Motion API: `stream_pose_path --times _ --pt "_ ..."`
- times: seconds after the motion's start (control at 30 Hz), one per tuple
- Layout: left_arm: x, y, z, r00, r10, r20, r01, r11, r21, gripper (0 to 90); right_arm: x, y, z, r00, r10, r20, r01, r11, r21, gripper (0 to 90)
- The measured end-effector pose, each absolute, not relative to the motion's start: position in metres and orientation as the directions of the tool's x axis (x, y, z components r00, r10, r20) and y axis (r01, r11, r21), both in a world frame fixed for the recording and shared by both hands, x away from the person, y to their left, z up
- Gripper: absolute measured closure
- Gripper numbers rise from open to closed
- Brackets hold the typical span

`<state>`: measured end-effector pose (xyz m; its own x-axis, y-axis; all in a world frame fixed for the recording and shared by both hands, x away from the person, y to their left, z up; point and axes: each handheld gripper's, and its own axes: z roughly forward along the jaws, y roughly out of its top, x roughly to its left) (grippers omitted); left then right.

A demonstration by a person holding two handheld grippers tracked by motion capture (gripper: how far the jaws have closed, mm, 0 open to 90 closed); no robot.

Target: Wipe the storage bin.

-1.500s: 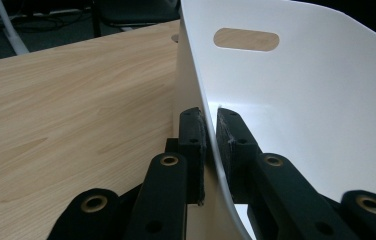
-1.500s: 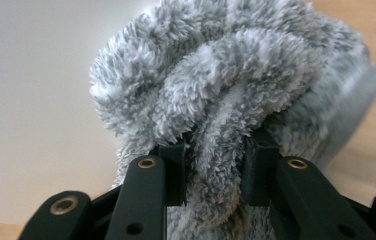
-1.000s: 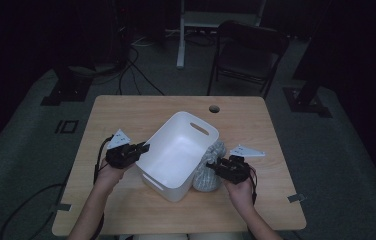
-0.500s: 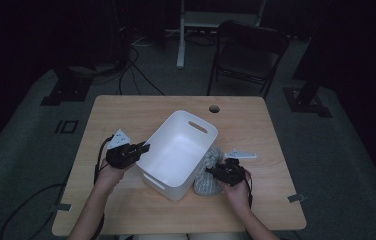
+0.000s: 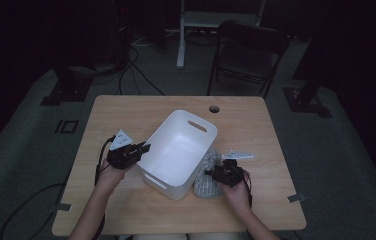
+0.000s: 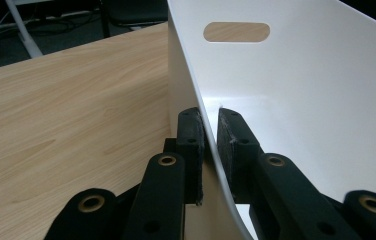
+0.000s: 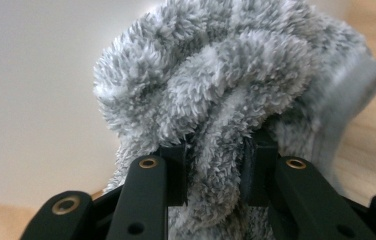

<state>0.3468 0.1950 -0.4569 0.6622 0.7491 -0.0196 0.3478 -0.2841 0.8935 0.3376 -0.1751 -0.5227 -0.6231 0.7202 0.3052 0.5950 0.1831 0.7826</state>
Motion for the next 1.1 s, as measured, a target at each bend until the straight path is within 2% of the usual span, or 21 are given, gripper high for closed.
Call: stream_pose_path --times 0.17,0.2,0.3,0.33,0.37,0.7,1.1 --pt "0.347 0.194 -0.457 0.661 0.750 -0.020 0.349 -0.284 0.893 80.8 0.318 -0.174 -0.497 -0.702 0.646 0.300 0.515 0.169 0.840 69.4" --pt "0.347 0.194 -0.457 0.661 0.750 -0.020 0.350 -0.284 0.893 80.8 0.312 -0.175 -0.486 -0.725 0.599 0.340 0.501 0.118 0.858 69.3" --pt "0.347 0.193 -0.457 0.665 0.746 -0.026 0.352 -0.283 0.892 80.7 0.308 -0.176 -0.479 -0.723 0.586 0.366 0.499 0.076 0.863 69.3" --pt "0.347 0.193 -0.457 0.666 0.745 -0.023 0.351 -0.287 0.891 80.7 0.306 -0.173 -0.477 -0.727 0.608 0.318 0.468 0.099 0.878 69.1" --pt "0.347 0.193 -0.457 0.666 0.745 -0.023 0.351 -0.287 0.891 80.7 0.306 -0.173 -0.477 -0.727 0.608 0.318 0.468 0.099 0.878 69.1" --pt "0.346 0.190 -0.456 0.660 0.751 -0.014 0.349 -0.290 0.891 80.7 0.314 -0.169 -0.498 -0.692 0.665 0.283 0.491 0.146 0.859 68.9" --pt "0.346 0.190 -0.456 0.652 0.758 -0.018 0.355 -0.284 0.890 80.6 0.334 -0.169 -0.542 -0.633 0.717 0.291 0.586 0.198 0.786 68.9"
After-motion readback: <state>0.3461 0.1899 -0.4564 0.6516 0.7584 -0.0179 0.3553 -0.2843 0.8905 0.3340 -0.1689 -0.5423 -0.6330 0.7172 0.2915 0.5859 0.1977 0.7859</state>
